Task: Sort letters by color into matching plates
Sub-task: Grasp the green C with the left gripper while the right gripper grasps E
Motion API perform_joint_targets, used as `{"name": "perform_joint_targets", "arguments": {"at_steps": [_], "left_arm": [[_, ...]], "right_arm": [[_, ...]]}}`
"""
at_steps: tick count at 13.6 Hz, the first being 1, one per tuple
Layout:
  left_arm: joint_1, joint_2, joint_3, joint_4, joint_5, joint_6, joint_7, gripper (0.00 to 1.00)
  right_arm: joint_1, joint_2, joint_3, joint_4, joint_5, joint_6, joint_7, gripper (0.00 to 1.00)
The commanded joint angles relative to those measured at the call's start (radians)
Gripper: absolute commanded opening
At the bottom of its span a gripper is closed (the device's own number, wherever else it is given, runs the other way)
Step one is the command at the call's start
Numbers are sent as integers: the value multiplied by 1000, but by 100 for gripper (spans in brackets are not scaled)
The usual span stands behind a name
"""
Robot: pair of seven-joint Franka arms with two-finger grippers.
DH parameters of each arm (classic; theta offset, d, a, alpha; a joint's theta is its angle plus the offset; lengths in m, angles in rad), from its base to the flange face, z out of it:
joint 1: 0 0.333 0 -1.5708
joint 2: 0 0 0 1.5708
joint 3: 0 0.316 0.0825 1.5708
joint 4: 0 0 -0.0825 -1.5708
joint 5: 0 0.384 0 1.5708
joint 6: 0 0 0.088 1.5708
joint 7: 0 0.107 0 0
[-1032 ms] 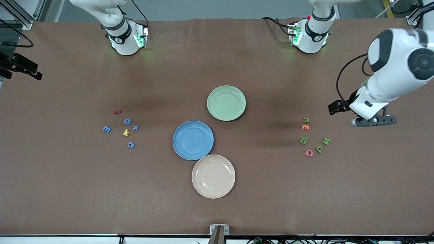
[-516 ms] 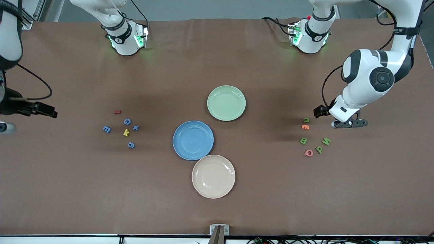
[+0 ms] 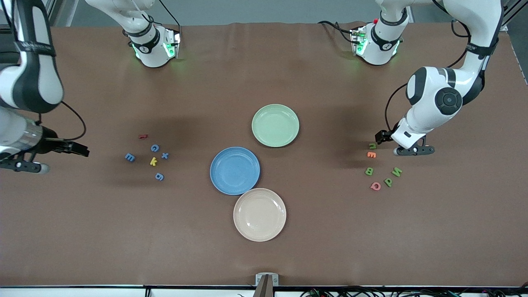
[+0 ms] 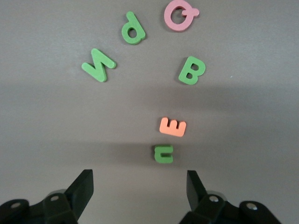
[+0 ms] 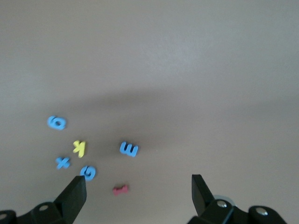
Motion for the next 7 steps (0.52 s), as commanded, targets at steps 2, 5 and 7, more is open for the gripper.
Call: {"name": "perform_joint_targets", "arguments": {"at_steps": [2, 5, 7], "left_arm": [[-2, 44, -4, -14, 19, 55, -34, 79], [-4, 70, -5, -14, 19, 67, -40, 74], [-4, 91, -5, -12, 19, 75, -40, 72]], "right_arm": [[1, -38, 13, -186, 6, 199, 152, 97], [7, 8, 13, -252, 6, 338, 214, 100], [9, 52, 13, -275, 6, 415, 241, 100]]}}
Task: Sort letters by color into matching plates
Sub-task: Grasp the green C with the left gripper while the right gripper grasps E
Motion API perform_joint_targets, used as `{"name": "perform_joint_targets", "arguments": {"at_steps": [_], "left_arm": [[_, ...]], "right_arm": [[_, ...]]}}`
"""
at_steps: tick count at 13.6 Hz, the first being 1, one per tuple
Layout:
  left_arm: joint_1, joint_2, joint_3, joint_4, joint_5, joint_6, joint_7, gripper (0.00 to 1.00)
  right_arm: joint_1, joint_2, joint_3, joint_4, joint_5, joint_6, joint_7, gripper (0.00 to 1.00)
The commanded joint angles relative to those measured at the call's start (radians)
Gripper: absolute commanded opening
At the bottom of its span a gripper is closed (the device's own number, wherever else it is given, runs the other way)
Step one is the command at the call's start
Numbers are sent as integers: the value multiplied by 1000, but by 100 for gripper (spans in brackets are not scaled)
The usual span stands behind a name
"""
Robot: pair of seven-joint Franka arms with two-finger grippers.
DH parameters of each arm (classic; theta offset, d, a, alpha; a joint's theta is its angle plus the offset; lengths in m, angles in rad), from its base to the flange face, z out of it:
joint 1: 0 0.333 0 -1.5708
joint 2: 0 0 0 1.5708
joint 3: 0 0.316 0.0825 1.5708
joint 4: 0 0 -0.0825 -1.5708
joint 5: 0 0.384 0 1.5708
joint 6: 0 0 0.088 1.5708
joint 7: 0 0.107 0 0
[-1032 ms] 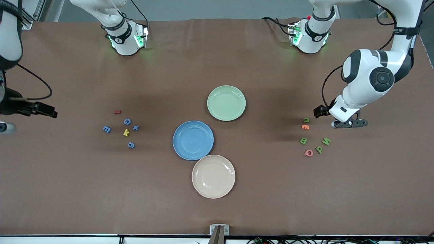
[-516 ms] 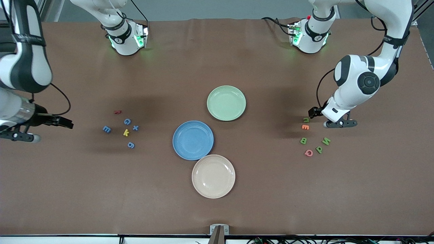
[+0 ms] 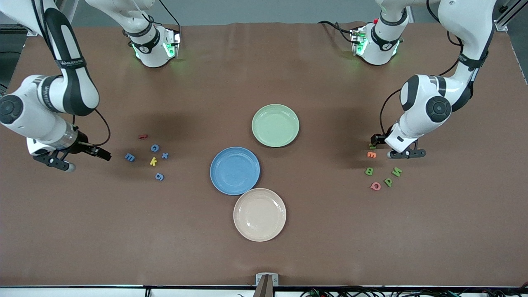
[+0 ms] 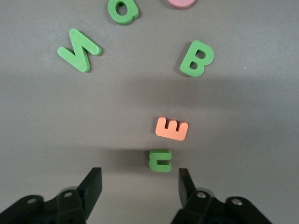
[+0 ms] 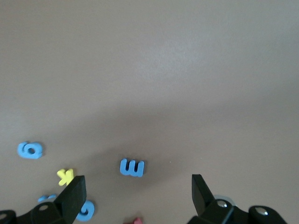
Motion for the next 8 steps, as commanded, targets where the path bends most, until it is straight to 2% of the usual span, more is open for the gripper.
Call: {"name": "perform_joint_targets", "arguments": {"at_steps": [1, 3, 5, 7, 8], "left_arm": [[-2, 28, -4, -6, 19, 38, -22, 71], [-16, 53, -4, -4, 19, 55, -24, 69], [-17, 73, -4, -4, 19, 76, -24, 68], [-17, 90, -4, -4, 19, 98, -24, 66], [-19, 94, -4, -3, 19, 101, -24, 65]], "right_arm": [[9, 56, 2, -41, 6, 118, 59, 100], [14, 105, 2, -52, 6, 190, 80, 99], [25, 136, 2, -52, 6, 206, 140, 97], [63, 153, 2, -52, 6, 208, 209, 88], [68, 162, 2, -50, 6, 209, 221, 87]]}}
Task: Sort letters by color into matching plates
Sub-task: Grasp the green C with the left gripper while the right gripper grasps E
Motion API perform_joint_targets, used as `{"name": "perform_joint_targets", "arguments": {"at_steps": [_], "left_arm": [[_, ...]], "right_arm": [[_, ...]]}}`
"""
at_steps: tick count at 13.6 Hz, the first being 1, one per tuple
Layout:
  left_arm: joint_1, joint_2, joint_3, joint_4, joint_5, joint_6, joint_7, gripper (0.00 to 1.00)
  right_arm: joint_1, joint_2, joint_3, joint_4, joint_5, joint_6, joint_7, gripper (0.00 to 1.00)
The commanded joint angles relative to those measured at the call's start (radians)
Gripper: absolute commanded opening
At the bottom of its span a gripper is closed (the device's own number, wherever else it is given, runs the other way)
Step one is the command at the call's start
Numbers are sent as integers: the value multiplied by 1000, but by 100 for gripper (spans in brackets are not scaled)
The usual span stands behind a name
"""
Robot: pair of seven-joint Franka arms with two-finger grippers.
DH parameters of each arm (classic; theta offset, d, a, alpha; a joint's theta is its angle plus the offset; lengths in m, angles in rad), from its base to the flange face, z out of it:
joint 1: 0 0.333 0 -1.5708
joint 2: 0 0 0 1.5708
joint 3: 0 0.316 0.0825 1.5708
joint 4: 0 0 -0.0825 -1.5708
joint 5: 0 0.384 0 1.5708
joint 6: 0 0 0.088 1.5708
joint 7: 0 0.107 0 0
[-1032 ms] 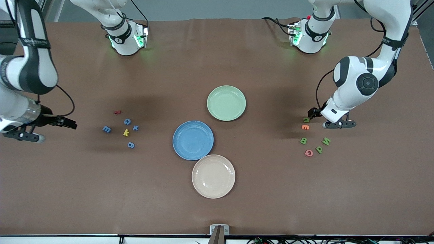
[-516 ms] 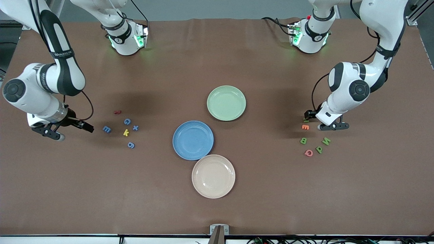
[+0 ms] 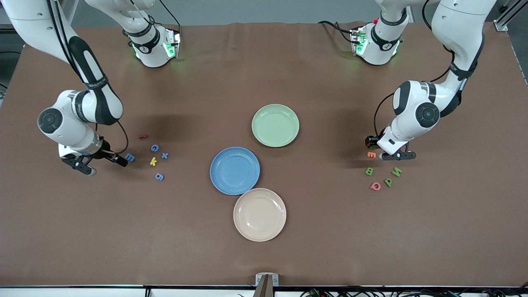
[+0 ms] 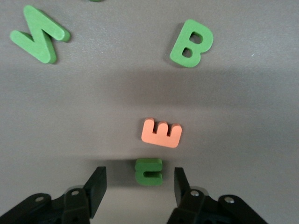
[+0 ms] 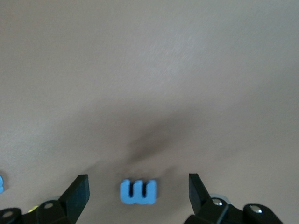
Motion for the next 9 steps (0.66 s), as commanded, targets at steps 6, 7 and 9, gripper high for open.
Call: {"name": "perform_joint_targets", "arguments": {"at_steps": [6, 7, 9], "left_arm": [[-4, 25, -1, -2, 18, 34, -21, 51], [-5, 26, -2, -2, 18, 34, -21, 47], [-7, 26, -2, -4, 18, 34, -21, 39]], "right_arm": [[28, 45, -5, 6, -23, 8, 50, 87], [23, 51, -5, 7, -40, 8, 50, 87], [21, 62, -5, 9, -54, 8, 47, 87]]}}
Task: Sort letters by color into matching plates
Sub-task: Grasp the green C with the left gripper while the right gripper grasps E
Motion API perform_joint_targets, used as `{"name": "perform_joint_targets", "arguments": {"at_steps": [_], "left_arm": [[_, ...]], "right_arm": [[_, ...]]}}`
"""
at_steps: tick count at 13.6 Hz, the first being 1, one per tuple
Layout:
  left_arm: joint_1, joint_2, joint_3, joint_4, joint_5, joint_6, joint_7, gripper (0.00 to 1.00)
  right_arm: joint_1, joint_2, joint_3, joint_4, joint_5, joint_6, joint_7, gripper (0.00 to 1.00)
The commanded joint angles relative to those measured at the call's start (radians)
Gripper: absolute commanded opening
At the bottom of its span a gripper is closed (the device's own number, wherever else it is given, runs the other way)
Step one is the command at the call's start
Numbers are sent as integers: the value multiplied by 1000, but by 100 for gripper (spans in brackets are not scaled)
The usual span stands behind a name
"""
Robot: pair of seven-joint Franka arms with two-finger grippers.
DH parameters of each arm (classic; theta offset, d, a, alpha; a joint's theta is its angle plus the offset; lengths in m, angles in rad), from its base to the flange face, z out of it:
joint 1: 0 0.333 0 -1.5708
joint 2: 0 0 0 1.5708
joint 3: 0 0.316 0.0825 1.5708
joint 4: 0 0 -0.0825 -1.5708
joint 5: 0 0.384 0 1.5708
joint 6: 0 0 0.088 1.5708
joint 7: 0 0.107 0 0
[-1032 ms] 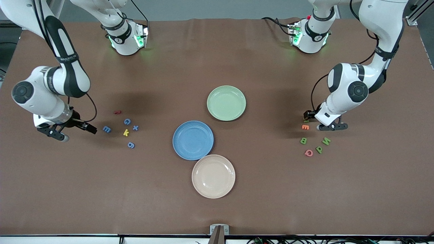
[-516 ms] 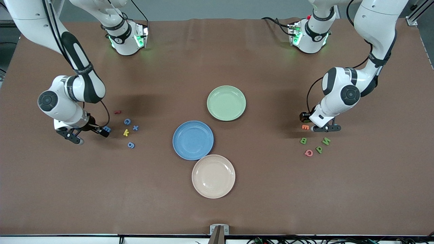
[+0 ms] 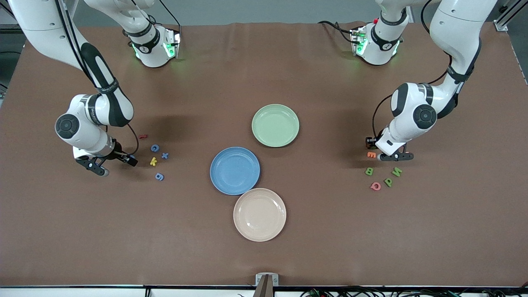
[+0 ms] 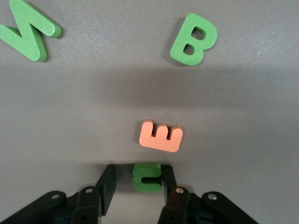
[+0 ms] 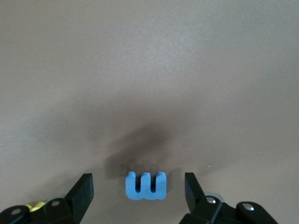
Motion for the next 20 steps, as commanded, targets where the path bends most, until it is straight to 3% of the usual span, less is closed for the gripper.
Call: {"name": "perform_joint_targets", "arguments": {"at_steps": [1, 3, 5, 9, 11, 14, 20], "left_arm": [[-17, 7, -2, -5, 18, 15, -21, 33], [-30, 8, -4, -1, 18, 14, -23, 14], [-33, 10, -4, 3, 18, 14, -23, 2], [-39, -30, -21, 3, 18, 5, -29, 1], [-50, -53, -85, 9, 18, -12, -135, 1], [-70, -42, -163, 69, 18, -28, -237, 0], [-226, -39, -165, 166, 18, -142, -444, 0]], "right_arm": [[-8, 20, 2, 8, -26, 8, 4, 87], [-10, 25, 2, 8, -26, 8, 2, 87], [-11, 25, 2, 8, -26, 8, 1, 86], [-16, 25, 2, 5, -27, 3, -1, 70], [-17, 25, 2, 5, -27, 0, -13, 60], [-17, 27, 3, 5, -27, -5, -15, 56], [-16, 30, 3, 4, -27, -3, -15, 48]]}}
